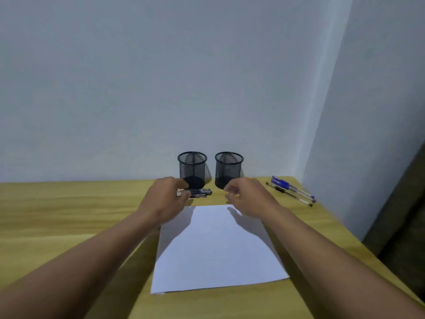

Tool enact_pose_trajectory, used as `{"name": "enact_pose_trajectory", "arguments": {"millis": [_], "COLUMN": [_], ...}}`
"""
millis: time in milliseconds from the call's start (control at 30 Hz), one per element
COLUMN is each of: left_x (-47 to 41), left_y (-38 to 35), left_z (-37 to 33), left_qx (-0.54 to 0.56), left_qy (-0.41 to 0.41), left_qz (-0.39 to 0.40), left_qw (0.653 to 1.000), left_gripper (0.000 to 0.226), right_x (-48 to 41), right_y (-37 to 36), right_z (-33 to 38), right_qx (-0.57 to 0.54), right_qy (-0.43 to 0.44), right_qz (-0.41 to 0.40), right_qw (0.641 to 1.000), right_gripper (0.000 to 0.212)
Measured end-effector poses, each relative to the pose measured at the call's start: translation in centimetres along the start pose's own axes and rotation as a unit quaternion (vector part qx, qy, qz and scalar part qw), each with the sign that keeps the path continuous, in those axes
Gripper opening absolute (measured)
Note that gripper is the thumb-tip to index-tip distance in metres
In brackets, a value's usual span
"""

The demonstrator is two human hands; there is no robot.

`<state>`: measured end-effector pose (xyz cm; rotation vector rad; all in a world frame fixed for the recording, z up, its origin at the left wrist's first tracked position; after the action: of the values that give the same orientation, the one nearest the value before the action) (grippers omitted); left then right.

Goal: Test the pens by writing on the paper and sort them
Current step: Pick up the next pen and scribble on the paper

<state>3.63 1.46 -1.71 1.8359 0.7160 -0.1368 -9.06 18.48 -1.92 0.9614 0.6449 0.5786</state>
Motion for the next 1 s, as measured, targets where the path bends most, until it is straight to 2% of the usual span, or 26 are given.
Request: {"name": "enact_pose_trajectory", "arguments": {"millis": [167,300,500,733,900,1000], "left_x": [0.3,0.4,0.0,-0.1,-0.5,0.7], "left_y": [0.3,-0.6,-1.3,-0.6,1.8,4.9], "left_z": [5.0,7.5,8.2,7.7,6.2,4.4], "left_qx": [0.057,0.044,0.0,-0.017,-0.028,0.004], "left_qy": [0.068,0.092,0.072,0.012,-0.045,-0.053], "left_qz": [-0.023,-0.024,-0.021,-0.016,-0.064,-0.183], "left_qw": [0.996,0.994,0.997,1.0,0.997,0.982], "left_gripper": [0.027,0.024,0.019,0.028,0.023,0.025], "right_x": [-2.2,-3.7,-4.6,-4.7,-4.0,-3.1], "right_y": [-4.0,-6.1,-7.3,-7.3,-5.4,-4.0], "right_z": [3.1,4.5,4.8,6.2,8.4,8.9], "right_qx": [-0.006,0.032,0.083,0.116,0.102,0.09], "right_qy": [0.019,0.049,0.079,0.112,0.138,0.116], "right_qz": [0.027,0.049,0.044,0.024,0.001,-0.024], "right_qw": [0.999,0.997,0.992,0.987,0.985,0.989], "right_gripper": [0.026,0.027,0.032,0.019,0.019,0.016]}}
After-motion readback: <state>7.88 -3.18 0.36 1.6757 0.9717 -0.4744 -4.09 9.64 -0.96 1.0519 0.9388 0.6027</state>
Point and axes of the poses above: each hand's wrist, its own x-axis away from the middle knuckle, its own y-axis out of the back of the hand, z = x × y, the point moved 7 cm from there along -x, towards the middle knuckle, and after that the axes turned 1 degree about -y, right-handed, at the moved point
